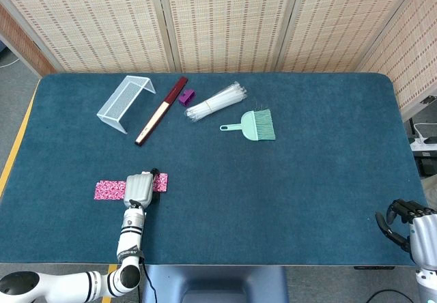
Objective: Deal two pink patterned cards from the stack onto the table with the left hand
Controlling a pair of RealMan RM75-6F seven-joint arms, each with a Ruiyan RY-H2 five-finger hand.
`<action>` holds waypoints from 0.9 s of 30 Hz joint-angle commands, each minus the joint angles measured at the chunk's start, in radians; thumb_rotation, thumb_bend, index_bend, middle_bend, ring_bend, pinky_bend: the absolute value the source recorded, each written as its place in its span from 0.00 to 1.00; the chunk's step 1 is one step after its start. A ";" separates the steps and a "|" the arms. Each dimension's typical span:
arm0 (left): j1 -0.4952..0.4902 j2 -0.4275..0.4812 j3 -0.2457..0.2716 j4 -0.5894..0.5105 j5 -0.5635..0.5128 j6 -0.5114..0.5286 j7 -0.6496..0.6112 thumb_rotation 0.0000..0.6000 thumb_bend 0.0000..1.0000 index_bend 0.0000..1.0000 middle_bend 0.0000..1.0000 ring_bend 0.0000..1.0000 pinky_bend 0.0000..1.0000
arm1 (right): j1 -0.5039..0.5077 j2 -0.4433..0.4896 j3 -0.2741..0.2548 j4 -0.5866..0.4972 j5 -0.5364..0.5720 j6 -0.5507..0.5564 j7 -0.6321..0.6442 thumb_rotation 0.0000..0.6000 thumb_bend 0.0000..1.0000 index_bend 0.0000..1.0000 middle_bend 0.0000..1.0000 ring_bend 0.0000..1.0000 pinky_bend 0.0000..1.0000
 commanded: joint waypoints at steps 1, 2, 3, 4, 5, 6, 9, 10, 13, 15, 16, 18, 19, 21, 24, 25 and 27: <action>0.001 -0.002 -0.001 0.003 -0.002 -0.003 0.001 1.00 0.34 0.28 1.00 1.00 1.00 | 0.000 0.000 0.000 0.000 0.000 0.000 0.000 1.00 0.23 0.75 0.70 0.73 0.91; 0.001 -0.004 -0.002 0.005 -0.003 -0.004 0.001 1.00 0.34 0.28 1.00 1.00 1.00 | 0.000 0.000 0.000 0.000 0.000 -0.001 -0.001 1.00 0.23 0.75 0.70 0.73 0.91; 0.001 -0.004 -0.002 0.006 -0.003 -0.004 0.000 1.00 0.34 0.28 1.00 1.00 1.00 | 0.000 0.000 0.000 -0.001 0.000 -0.001 -0.001 1.00 0.23 0.75 0.70 0.73 0.91; 0.001 -0.005 -0.002 0.006 -0.003 -0.005 0.000 1.00 0.34 0.28 1.00 1.00 1.00 | 0.000 0.000 0.000 -0.001 0.000 -0.001 -0.001 1.00 0.23 0.75 0.70 0.73 0.91; 0.001 -0.006 -0.003 0.007 -0.003 -0.005 0.000 1.00 0.34 0.28 1.00 1.00 1.00 | 0.001 0.000 0.000 -0.001 0.001 -0.001 -0.002 1.00 0.23 0.75 0.70 0.73 0.91; 0.001 -0.007 -0.003 0.008 -0.003 -0.005 0.000 1.00 0.34 0.29 1.00 1.00 1.00 | 0.001 0.000 0.000 -0.001 0.001 -0.002 -0.002 1.00 0.23 0.75 0.70 0.73 0.91; 0.006 -0.012 -0.005 0.013 0.015 0.002 -0.020 1.00 0.34 0.30 1.00 1.00 1.00 | 0.001 0.001 0.000 -0.002 0.002 -0.002 -0.001 1.00 0.23 0.75 0.70 0.73 0.91; 0.008 -0.012 -0.004 0.012 0.019 0.004 -0.023 1.00 0.34 0.31 1.00 1.00 1.00 | 0.001 0.001 0.001 -0.001 0.002 -0.002 -0.001 1.00 0.23 0.75 0.70 0.73 0.91; 0.011 -0.010 -0.003 0.008 0.027 0.004 -0.027 1.00 0.34 0.32 1.00 1.00 1.00 | 0.001 0.000 0.000 -0.001 0.001 -0.002 -0.001 1.00 0.23 0.75 0.70 0.73 0.91; 0.012 -0.009 -0.004 0.006 0.027 0.002 -0.027 1.00 0.34 0.32 1.00 1.00 1.00 | 0.000 0.000 0.000 -0.001 0.001 -0.002 -0.002 1.00 0.23 0.75 0.70 0.73 0.91; 0.012 -0.008 -0.005 0.004 0.026 0.001 -0.025 1.00 0.34 0.32 1.00 1.00 1.00 | 0.000 0.000 0.000 -0.001 0.001 -0.001 -0.002 1.00 0.23 0.75 0.70 0.73 0.91; 0.013 -0.009 -0.005 0.003 0.028 0.001 -0.026 1.00 0.34 0.32 1.00 1.00 1.00 | 0.000 0.000 0.000 -0.001 0.000 -0.001 -0.001 1.00 0.23 0.75 0.70 0.73 0.91; 0.014 -0.008 -0.005 0.003 0.029 0.001 -0.026 1.00 0.34 0.32 1.00 1.00 1.00 | 0.000 0.000 0.000 -0.001 0.001 -0.001 -0.002 1.00 0.23 0.76 0.70 0.73 0.91; 0.015 -0.010 -0.005 0.004 0.033 0.003 -0.028 1.00 0.34 0.32 1.00 1.00 1.00 | 0.001 0.000 0.001 -0.001 0.001 -0.001 -0.002 1.00 0.23 0.76 0.70 0.73 0.91; 0.020 -0.011 -0.003 0.006 0.047 0.012 -0.035 1.00 0.34 0.34 1.00 1.00 1.00 | 0.001 0.000 0.001 -0.001 0.002 -0.002 -0.001 1.00 0.23 0.75 0.70 0.73 0.91; 0.023 -0.011 0.000 0.005 0.055 0.017 -0.039 1.00 0.34 0.35 1.00 1.00 1.00 | 0.001 0.000 0.001 -0.001 0.002 -0.001 -0.001 1.00 0.23 0.75 0.70 0.73 0.91; 0.029 -0.007 0.006 0.002 0.066 0.022 -0.045 1.00 0.34 0.36 1.00 1.00 1.00 | 0.000 0.000 0.001 -0.001 0.002 -0.001 0.000 1.00 0.23 0.75 0.70 0.73 0.91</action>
